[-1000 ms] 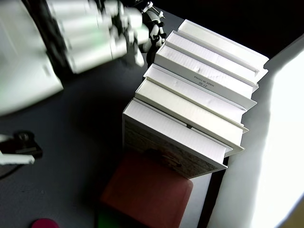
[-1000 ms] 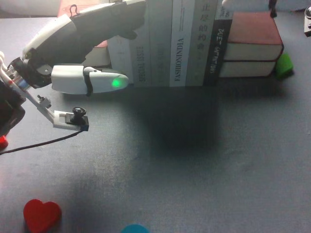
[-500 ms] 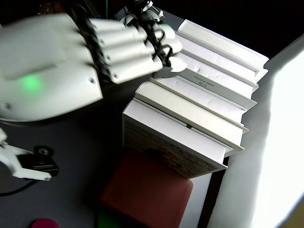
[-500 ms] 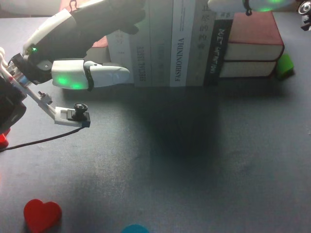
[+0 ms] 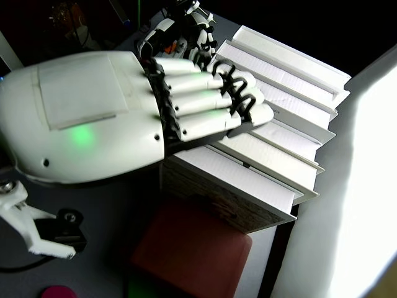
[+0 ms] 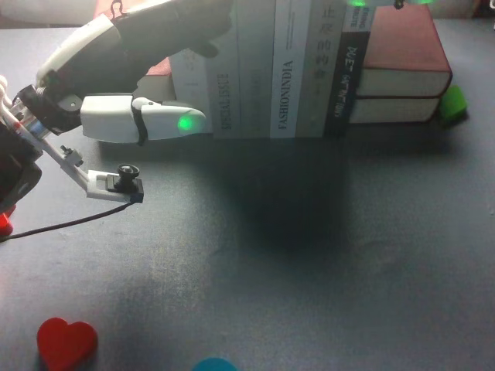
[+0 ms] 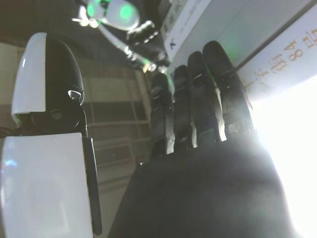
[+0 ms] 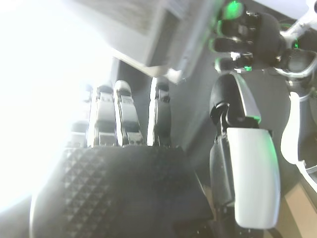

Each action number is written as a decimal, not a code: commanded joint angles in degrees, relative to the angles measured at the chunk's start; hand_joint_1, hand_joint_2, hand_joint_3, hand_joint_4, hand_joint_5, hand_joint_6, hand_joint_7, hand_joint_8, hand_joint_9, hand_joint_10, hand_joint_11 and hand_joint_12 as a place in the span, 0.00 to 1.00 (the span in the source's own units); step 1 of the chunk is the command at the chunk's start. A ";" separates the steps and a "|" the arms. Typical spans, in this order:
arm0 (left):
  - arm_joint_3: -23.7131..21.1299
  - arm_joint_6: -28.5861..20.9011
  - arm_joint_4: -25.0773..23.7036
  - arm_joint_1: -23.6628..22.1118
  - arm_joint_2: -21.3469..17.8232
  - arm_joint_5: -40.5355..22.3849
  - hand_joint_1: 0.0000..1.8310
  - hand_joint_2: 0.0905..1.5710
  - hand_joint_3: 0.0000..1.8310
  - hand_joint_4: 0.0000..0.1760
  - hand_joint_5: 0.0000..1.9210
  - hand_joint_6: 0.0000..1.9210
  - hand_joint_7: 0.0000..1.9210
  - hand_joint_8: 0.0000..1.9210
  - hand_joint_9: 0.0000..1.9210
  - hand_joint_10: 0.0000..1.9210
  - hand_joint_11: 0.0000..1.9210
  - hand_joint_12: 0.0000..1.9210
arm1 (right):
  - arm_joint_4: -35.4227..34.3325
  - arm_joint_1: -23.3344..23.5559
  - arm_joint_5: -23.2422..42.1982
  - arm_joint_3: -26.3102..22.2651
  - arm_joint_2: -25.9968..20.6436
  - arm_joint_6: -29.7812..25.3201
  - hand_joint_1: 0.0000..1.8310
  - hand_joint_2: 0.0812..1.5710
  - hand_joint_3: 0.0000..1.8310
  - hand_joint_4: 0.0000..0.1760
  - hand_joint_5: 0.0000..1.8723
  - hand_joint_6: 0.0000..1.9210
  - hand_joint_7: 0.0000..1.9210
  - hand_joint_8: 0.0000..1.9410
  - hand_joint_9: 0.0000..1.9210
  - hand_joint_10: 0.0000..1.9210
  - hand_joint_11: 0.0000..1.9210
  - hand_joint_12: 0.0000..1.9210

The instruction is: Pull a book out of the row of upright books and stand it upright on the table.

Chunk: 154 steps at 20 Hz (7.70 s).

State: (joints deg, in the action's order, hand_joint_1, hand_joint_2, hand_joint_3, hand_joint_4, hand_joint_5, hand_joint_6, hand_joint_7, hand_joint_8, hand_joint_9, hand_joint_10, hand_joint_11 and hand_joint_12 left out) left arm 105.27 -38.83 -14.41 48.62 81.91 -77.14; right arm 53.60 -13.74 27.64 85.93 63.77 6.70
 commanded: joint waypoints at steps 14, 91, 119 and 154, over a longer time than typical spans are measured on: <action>-0.12 -0.52 2.91 -0.93 0.36 -6.39 0.62 0.58 0.00 0.09 0.22 0.01 0.18 0.01 0.20 0.02 0.00 0.62 | 0.78 1.44 -3.01 4.11 5.19 1.98 0.29 0.67 0.00 1.00 0.18 0.00 0.00 0.00 0.00 0.00 0.00 0.00; -7.75 -0.52 14.88 9.37 -6.17 -10.55 0.67 0.58 0.00 0.00 0.24 0.00 0.21 0.00 0.21 0.01 0.00 0.63 | 69.86 18.91 8.33 -10.88 -0.69 -44.23 0.51 0.52 0.00 1.00 0.00 0.00 0.00 0.00 0.00 0.00 0.00 0.00; -9.66 -0.52 14.35 8.59 -6.48 -12.51 0.68 0.57 0.00 0.00 0.48 0.08 0.32 0.36 0.23 0.68 0.22 0.82 | 65.86 16.73 13.02 -5.30 6.61 -48.14 0.75 0.71 0.00 0.00 0.53 0.47 0.45 0.58 0.43 0.73 0.33 0.84; -14.11 -0.52 16.79 11.64 -8.51 -14.13 0.68 0.57 0.00 0.00 0.32 0.33 0.25 0.51 0.24 0.75 0.17 0.93 | 8.69 0.27 31.49 -13.79 -5.15 -26.19 0.75 0.72 0.00 0.00 0.47 0.45 0.46 0.66 0.43 0.75 0.41 0.92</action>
State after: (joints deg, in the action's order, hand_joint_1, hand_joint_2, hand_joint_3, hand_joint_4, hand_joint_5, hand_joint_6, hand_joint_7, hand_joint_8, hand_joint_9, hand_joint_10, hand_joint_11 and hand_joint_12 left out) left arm 91.24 -38.70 0.60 60.53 73.67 -84.55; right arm 66.72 -14.87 56.58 73.08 59.48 -19.31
